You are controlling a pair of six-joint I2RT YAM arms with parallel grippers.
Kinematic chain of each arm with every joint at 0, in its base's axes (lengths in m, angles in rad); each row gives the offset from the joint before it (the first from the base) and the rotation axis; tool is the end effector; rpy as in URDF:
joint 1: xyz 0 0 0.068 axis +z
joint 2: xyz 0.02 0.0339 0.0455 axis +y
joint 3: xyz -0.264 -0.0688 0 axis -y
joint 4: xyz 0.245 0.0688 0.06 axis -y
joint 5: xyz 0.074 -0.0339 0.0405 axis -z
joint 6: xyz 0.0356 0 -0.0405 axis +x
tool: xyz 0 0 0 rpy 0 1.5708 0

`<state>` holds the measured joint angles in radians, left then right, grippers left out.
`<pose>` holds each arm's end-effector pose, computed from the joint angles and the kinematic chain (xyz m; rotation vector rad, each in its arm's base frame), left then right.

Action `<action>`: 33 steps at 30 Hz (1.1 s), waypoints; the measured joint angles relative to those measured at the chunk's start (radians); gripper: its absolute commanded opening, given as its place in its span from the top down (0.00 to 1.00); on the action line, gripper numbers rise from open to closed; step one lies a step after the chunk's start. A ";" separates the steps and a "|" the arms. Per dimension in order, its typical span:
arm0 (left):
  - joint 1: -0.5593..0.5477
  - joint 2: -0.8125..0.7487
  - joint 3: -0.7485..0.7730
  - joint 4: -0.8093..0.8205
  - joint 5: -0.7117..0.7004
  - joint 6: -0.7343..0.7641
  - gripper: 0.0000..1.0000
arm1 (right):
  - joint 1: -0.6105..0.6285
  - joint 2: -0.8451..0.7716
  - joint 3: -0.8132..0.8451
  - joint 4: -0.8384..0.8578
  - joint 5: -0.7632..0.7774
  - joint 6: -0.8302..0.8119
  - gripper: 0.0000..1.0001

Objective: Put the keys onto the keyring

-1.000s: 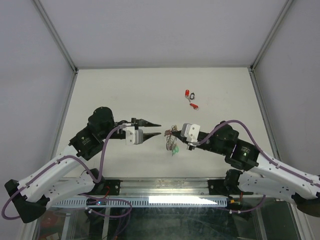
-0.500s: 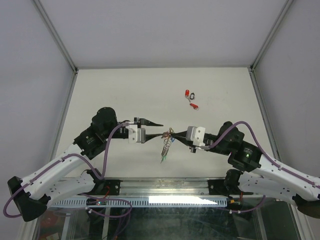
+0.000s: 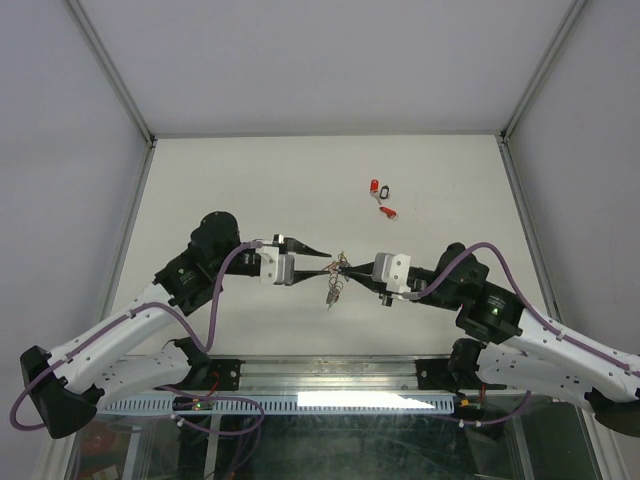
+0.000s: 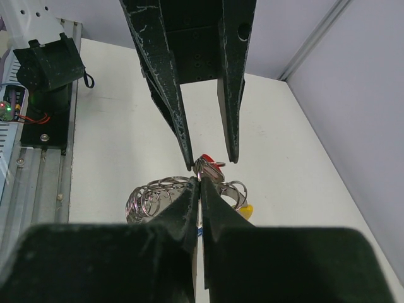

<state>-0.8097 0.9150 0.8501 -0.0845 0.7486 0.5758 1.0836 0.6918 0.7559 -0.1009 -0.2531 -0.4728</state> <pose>0.1248 -0.1661 0.3518 1.4878 0.9163 -0.8120 0.0697 0.1506 0.3535 -1.2915 1.0244 0.6727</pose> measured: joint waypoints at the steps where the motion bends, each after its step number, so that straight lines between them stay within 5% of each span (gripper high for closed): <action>1: 0.000 0.003 0.000 0.002 0.006 -0.001 0.71 | 0.000 0.000 0.000 0.000 -0.001 0.000 1.00; 9: 0.000 0.022 0.000 0.004 0.017 -0.010 0.78 | 0.000 -0.006 0.000 0.008 -0.011 0.000 1.00; 18: 0.000 0.032 0.000 0.003 0.009 -0.011 1.00 | 0.000 -0.013 0.000 0.017 -0.016 0.001 1.00; 33: -0.001 0.029 0.000 0.003 -0.041 0.018 1.00 | -0.003 -0.030 -0.060 0.151 0.007 0.090 1.00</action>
<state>-0.8104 0.9443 0.8497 -0.0811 0.7078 0.5934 1.0809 0.6617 0.6956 0.0502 -0.2462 -0.3828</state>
